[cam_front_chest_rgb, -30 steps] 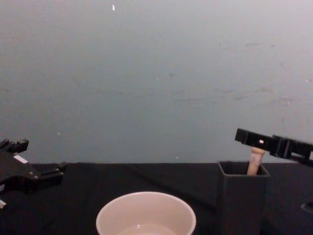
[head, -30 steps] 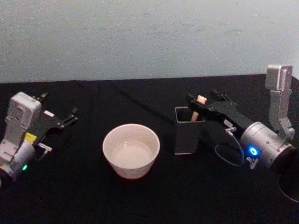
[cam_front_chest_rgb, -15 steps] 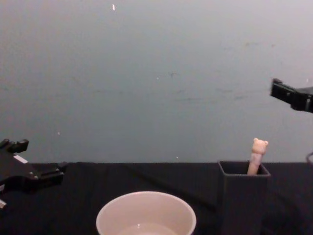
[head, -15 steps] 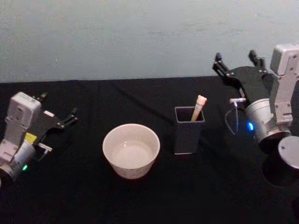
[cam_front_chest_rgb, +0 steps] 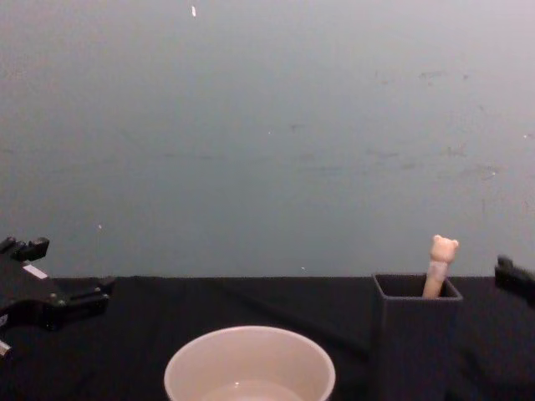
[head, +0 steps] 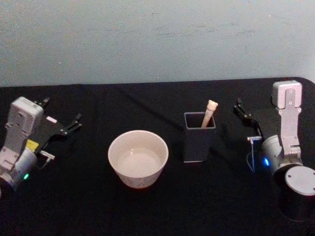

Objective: Pick up the stirring spoon with one hand, stir inside the cup, then place it back in its original position.

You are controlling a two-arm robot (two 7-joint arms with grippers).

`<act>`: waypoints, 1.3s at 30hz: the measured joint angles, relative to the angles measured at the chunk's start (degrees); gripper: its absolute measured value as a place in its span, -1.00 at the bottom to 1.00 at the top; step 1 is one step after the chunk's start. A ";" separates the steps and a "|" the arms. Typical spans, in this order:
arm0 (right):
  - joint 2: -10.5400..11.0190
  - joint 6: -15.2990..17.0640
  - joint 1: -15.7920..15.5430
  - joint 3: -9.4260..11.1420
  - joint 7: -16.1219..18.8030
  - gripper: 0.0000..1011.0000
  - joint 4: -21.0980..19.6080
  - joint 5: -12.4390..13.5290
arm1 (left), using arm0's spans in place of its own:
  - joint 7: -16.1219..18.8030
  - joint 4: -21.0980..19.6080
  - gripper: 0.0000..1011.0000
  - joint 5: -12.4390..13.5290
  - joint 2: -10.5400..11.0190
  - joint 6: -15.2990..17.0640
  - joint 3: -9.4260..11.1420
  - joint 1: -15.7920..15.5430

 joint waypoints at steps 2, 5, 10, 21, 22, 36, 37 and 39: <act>-0.20 0.99 -0.36 0.62 0.61 0.98 0.49 0.55 | 0.00 0.00 0.98 0.00 0.00 0.00 0.00 0.00; -0.53 1.97 -0.42 1.43 1.42 0.98 0.91 1.37 | 0.00 0.00 0.98 0.00 0.00 0.00 0.00 0.00; -0.49 1.94 -0.42 1.30 1.41 0.98 0.90 1.36 | 0.00 0.00 0.98 0.00 0.00 0.00 0.00 0.00; -0.38 1.71 -0.42 1.06 1.28 0.98 0.75 1.21 | 0.00 0.00 0.98 0.00 0.00 0.00 0.00 0.00; -0.38 1.70 -0.42 1.05 1.27 0.98 0.74 1.21 | 0.00 0.00 0.98 0.00 0.00 0.00 0.00 0.00; -0.30 1.58 -0.42 0.94 1.16 0.98 0.64 1.13 | 0.00 0.00 0.98 0.00 0.00 0.00 0.00 0.00; -0.30 1.58 -0.42 0.94 1.16 0.98 0.64 1.13 | 0.00 0.00 0.98 0.00 0.00 0.00 0.00 0.00; -0.30 1.56 -0.42 0.93 1.14 0.98 0.63 1.12 | 0.00 0.00 0.98 0.00 0.00 0.00 0.00 0.00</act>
